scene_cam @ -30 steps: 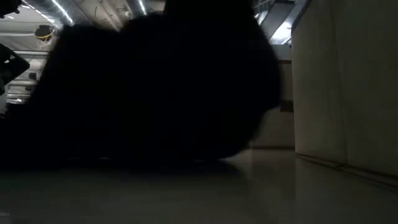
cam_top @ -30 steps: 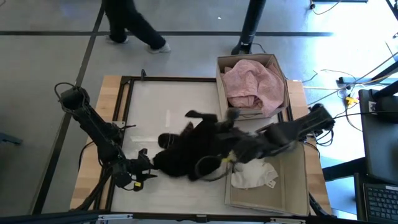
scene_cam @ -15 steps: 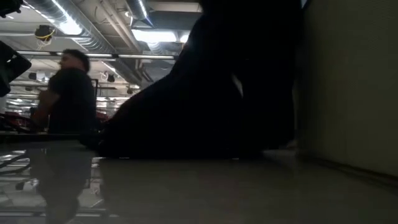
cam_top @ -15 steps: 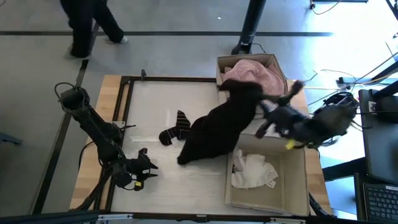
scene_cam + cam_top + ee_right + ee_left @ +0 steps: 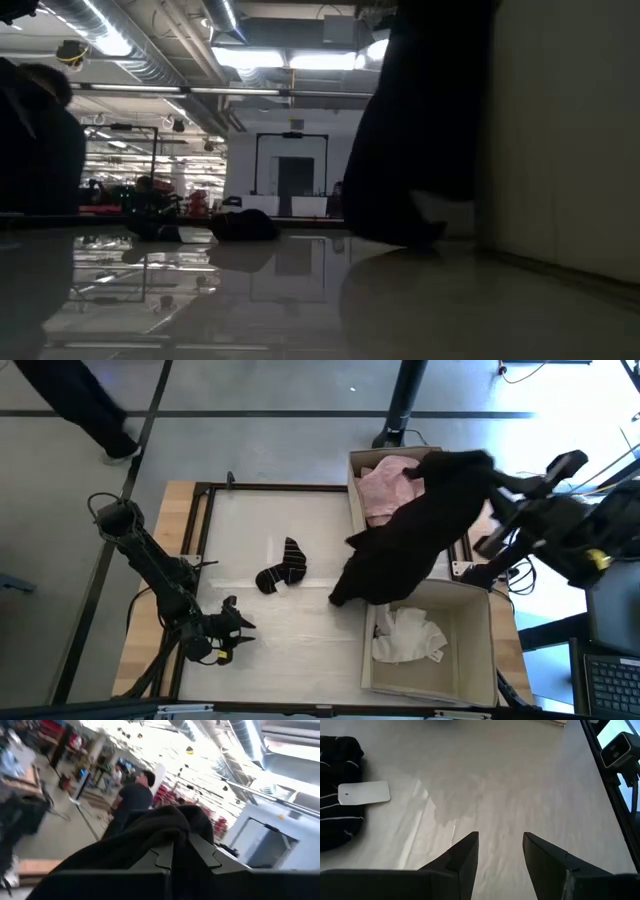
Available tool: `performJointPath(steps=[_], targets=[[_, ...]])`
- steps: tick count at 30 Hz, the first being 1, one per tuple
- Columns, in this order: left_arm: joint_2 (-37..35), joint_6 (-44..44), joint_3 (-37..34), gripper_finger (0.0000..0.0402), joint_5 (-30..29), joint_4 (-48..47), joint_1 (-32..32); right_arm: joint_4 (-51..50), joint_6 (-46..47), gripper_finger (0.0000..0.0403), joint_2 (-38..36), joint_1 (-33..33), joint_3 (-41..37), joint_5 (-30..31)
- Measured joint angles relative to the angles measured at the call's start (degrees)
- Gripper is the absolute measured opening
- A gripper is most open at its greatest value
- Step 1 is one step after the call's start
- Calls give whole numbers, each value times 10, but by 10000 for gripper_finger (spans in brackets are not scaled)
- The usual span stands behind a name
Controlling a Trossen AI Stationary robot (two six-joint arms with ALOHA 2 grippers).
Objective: Sort clothes
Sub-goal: Put the black polo shirt into the bottom laundry organizer
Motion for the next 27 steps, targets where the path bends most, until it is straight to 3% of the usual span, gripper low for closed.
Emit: performJointPath(steps=[3,12,18,27], targets=[[0,0,0,146,-5,0,0,-15,3,27,2,24,27,5],[0,9,0,146,-16,1,1,-192,115,28,28,61,-3,128],[0,0,0,146,-16,2,1,-285,247,28,29,81,-58,131],[0,-13,0,146,-19,3,4,-318,405,28,2,115,-201,131]])
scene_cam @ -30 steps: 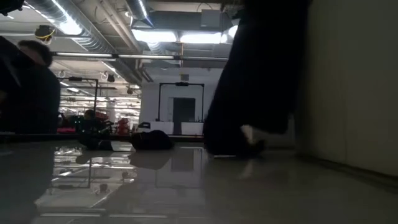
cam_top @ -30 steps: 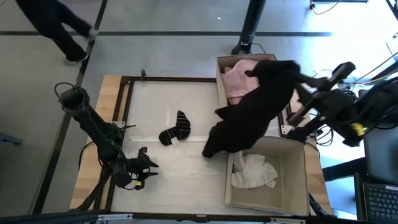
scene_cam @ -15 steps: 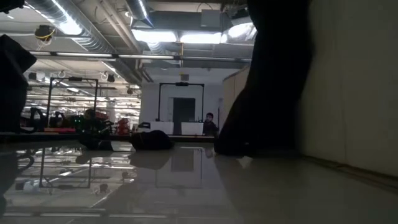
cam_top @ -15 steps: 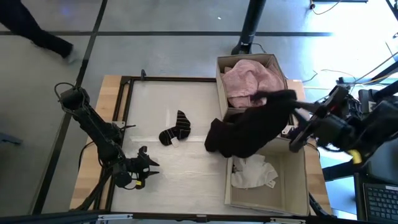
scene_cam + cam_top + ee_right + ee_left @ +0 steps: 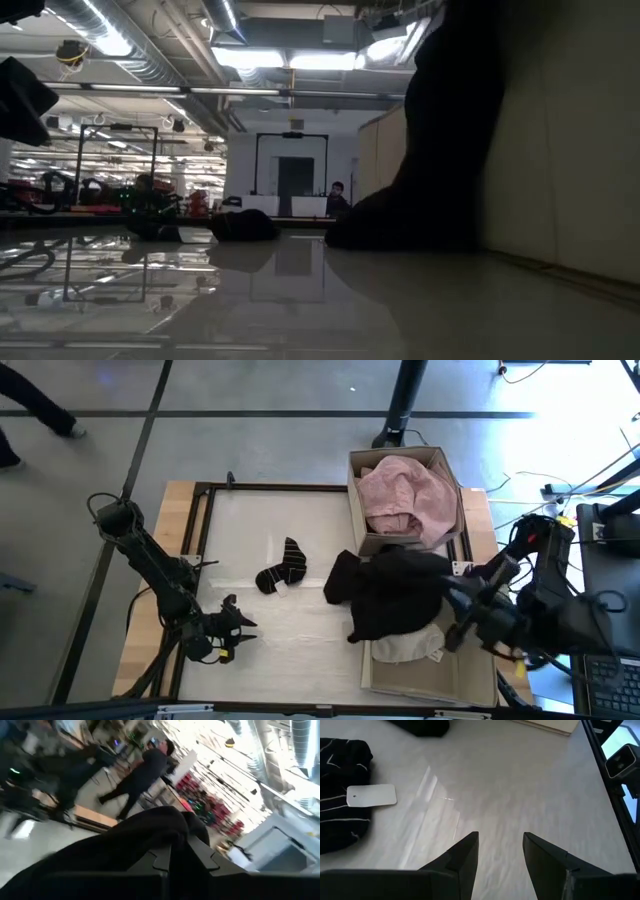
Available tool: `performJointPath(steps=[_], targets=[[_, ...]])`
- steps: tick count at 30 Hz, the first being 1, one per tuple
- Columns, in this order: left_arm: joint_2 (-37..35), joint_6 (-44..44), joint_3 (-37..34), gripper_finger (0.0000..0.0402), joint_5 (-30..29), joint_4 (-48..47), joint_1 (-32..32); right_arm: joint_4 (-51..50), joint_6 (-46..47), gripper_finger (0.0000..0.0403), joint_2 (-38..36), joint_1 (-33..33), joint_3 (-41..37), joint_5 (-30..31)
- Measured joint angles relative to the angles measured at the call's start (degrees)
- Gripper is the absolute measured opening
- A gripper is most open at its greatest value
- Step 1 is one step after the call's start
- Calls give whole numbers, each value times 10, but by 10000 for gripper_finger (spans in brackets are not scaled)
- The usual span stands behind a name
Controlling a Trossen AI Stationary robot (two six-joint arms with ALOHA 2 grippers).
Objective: Sort clothes
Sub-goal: Put the black polo shirt into the bottom laundry organizer
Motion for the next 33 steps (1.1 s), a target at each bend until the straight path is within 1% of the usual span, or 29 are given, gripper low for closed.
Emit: performJointPath(steps=[7,12,14,17,19,24,26,27,30,32,33], targets=[[0,-3,0,146,-1,0,0,0,146,28,-46,33,-142,0],[0,-3,0,146,-2,0,0,3,240,28,-78,66,-229,-3],[0,-3,0,146,-3,0,0,3,282,28,-83,69,-259,-28],[0,-3,0,146,-9,0,0,-14,367,27,-90,68,-293,-85],[0,-3,0,146,-10,0,2,-71,457,23,-94,67,-303,-130],[0,-3,0,146,-10,0,11,-360,800,20,-90,22,-304,-267],[0,-5,0,146,-10,0,14,-467,913,20,-88,-3,-305,-325],[0,-6,0,146,-10,0,15,-515,957,20,-88,-19,-305,-365],[0,-7,0,146,-10,0,16,-635,1037,20,-85,-71,-305,-508],[0,-7,0,146,-10,0,16,-693,1053,20,-73,-107,-305,-606],[0,-7,0,146,-10,0,16,-711,1054,20,-65,-123,-305,-645]])
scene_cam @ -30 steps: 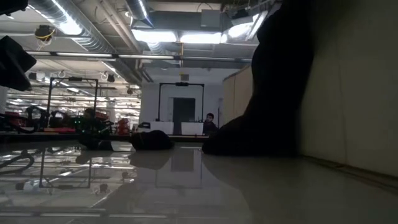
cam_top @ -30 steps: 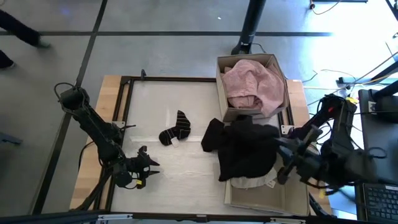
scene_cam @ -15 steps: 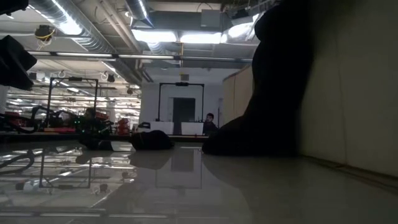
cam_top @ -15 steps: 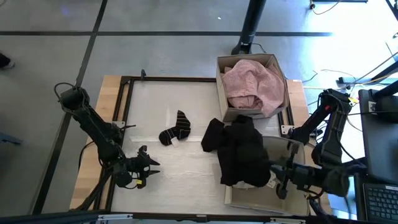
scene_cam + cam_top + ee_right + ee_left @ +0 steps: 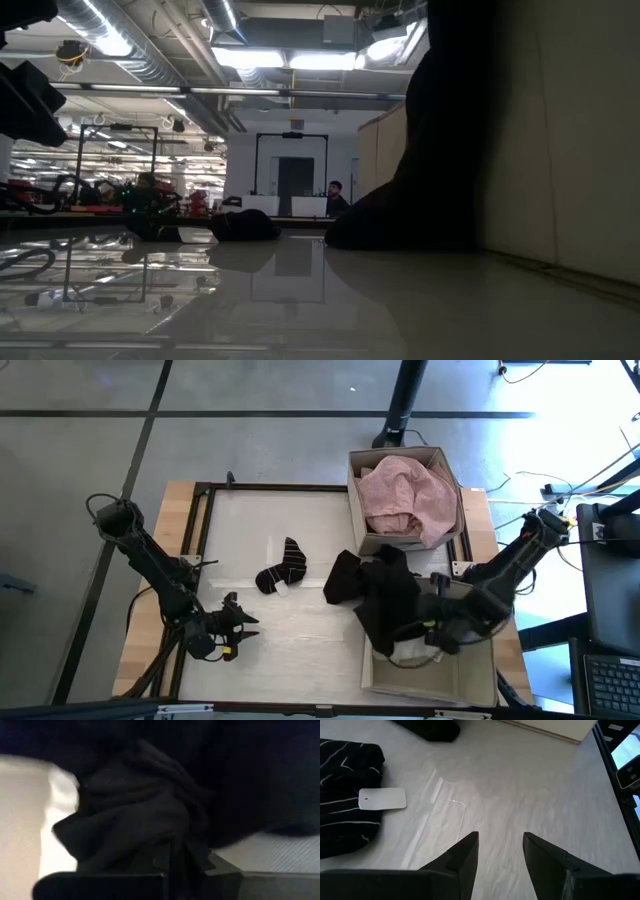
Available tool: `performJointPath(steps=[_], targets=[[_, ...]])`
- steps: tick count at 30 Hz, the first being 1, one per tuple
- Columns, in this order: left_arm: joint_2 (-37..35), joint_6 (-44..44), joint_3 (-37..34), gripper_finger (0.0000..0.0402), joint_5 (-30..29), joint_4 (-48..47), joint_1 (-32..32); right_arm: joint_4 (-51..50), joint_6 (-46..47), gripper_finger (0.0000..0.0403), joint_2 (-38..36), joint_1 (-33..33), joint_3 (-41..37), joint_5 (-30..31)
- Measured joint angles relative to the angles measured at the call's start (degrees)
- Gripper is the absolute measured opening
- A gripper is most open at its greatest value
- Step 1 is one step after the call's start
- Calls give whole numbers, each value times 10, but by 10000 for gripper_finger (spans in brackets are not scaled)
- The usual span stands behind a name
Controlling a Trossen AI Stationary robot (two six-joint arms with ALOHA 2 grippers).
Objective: Sort clothes
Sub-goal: Put the black polo shirt into the bottom laundry organizer
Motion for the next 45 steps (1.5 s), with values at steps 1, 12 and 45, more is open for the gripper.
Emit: performJointPath(steps=[1,12,45], targets=[[0,0,0,146,0,0,0,-11,0,20,9,-13,0,-32],[0,4,0,146,0,-1,0,8,8,162,64,-80,3,-200],[1,5,0,146,0,-3,0,61,-347,276,179,-353,250,-127]])
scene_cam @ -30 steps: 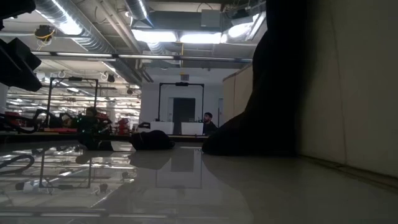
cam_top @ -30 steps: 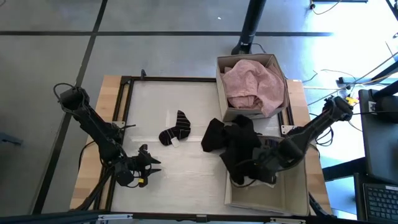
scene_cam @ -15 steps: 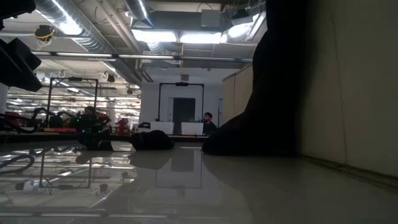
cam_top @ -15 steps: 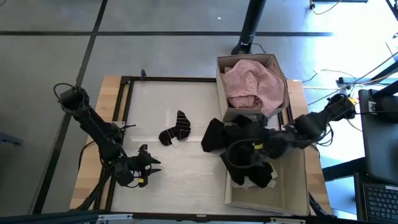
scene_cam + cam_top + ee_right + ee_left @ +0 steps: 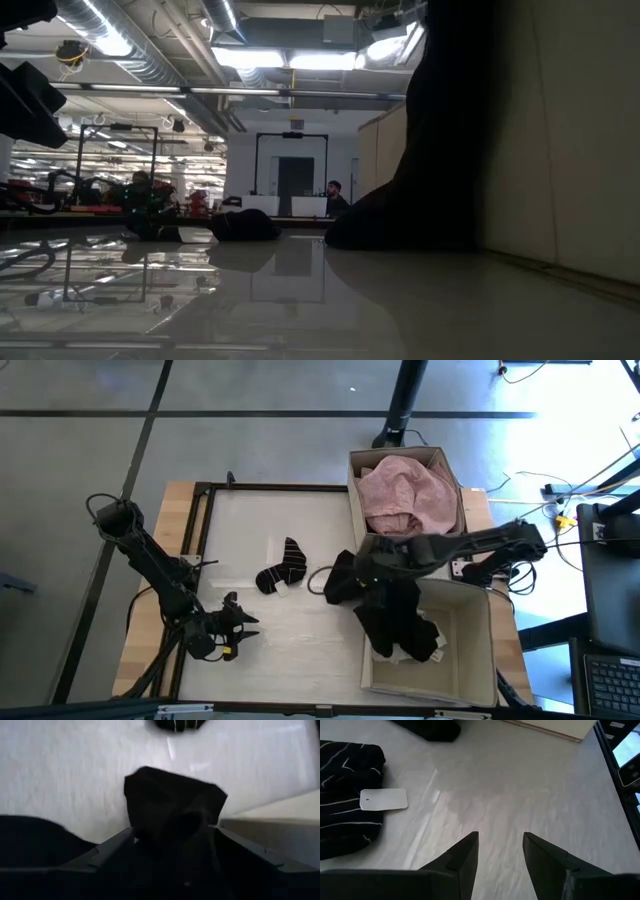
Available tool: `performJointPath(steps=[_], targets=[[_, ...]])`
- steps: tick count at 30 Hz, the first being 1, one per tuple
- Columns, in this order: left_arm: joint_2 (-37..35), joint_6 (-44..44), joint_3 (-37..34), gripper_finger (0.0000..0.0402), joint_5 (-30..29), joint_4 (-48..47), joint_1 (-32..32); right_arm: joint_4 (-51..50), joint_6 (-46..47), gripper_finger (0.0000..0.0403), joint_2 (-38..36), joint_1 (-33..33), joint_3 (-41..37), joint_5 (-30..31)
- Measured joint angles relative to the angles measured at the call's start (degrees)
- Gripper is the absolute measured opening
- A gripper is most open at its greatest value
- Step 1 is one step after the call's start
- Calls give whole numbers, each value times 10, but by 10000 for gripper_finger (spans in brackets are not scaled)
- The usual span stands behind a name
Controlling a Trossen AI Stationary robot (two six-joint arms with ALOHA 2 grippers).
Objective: Sort clothes
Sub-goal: Put the black polo shirt into the bottom laundry organizer
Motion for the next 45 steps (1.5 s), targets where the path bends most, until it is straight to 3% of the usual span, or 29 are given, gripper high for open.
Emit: performJointPath(steps=[7,12,16,21,23,28,33,40,45], targets=[[0,0,0,146,0,0,0,-55,30,276,45,-29,2,-85],[0,3,0,146,0,0,0,-57,1,255,69,-30,2,-97],[0,4,0,146,0,0,0,-44,-8,183,71,-30,2,-83],[0,4,0,146,0,0,0,-43,-21,44,68,-30,4,-59],[0,4,0,146,0,0,0,-52,-30,18,69,-23,18,-45],[0,4,0,146,0,0,0,-87,-33,39,69,6,103,-10],[0,4,0,146,0,0,0,-163,-25,15,68,52,220,52],[0,4,0,146,0,0,0,-263,40,34,68,140,381,154],[0,4,0,146,0,0,0,-277,66,16,64,213,452,196]])
